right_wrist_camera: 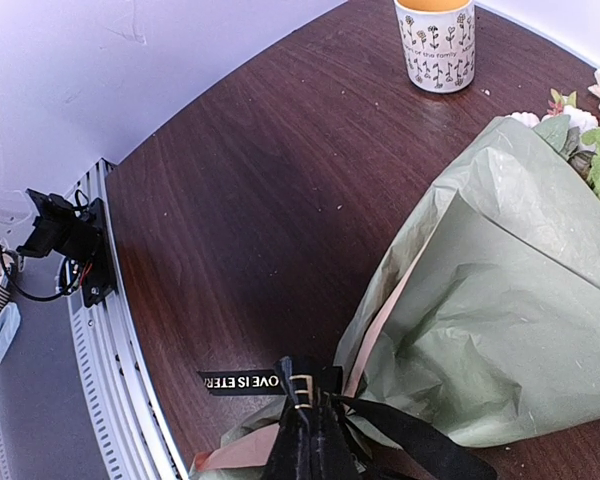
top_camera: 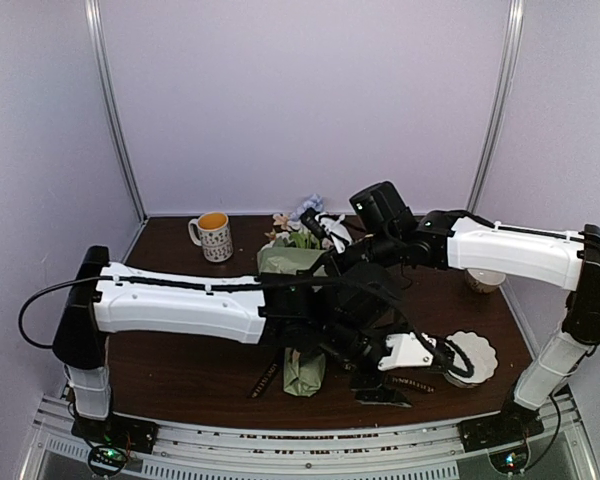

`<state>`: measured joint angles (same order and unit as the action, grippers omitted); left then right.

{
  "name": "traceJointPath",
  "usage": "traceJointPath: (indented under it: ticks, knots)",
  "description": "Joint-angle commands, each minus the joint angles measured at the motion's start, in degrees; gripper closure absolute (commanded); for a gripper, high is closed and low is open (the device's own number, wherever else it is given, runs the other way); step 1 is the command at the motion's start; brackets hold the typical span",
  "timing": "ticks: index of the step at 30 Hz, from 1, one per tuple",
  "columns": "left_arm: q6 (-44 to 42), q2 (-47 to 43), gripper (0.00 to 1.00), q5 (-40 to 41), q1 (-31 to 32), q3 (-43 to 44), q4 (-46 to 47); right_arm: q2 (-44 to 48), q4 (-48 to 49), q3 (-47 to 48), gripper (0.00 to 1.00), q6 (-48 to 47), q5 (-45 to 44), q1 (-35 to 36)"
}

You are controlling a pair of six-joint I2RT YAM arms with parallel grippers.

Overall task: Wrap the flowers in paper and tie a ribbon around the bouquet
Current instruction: Cross the half-tied ribbon over the folded bouquet.

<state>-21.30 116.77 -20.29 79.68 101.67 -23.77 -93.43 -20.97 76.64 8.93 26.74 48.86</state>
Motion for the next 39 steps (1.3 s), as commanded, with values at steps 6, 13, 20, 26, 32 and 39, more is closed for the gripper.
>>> traceJointPath:
  ticks: [6, 13, 20, 26, 32, 39]
  knots:
    - [5.56, -25.44, 0.25, 6.92, -8.54, -24.58, 16.96, 1.58, 0.32, -0.37, 1.00, 0.59, 0.40, 0.89]
    - [19.96, -41.51, 0.52, 11.15, -21.77, -53.78, 41.21, 1.95, 3.80, -1.66, 1.00, 3.99, 0.29, 2.03]
    - [24.77, -37.60, 0.29, 14.98, -26.50, -55.96, 41.36, 2.14, 5.48, -1.57, 1.00, 4.96, 0.72, 3.43]
    - [25.46, -34.78, 0.41, 9.14, -27.99, -55.47, 42.86, 2.38, 5.81, -1.93, 1.00, 5.05, 1.29, 4.02]
    - [25.38, -32.07, 0.62, 0.89, -28.00, -54.19, 43.78, 2.52, 5.93, -1.79, 1.00, 4.88, 1.38, 4.05]
    - [25.84, -31.02, 1.00, -0.47, -28.00, -53.40, 43.59, 3.27, 3.84, -1.71, 0.95, 3.90, -0.39, 4.05]
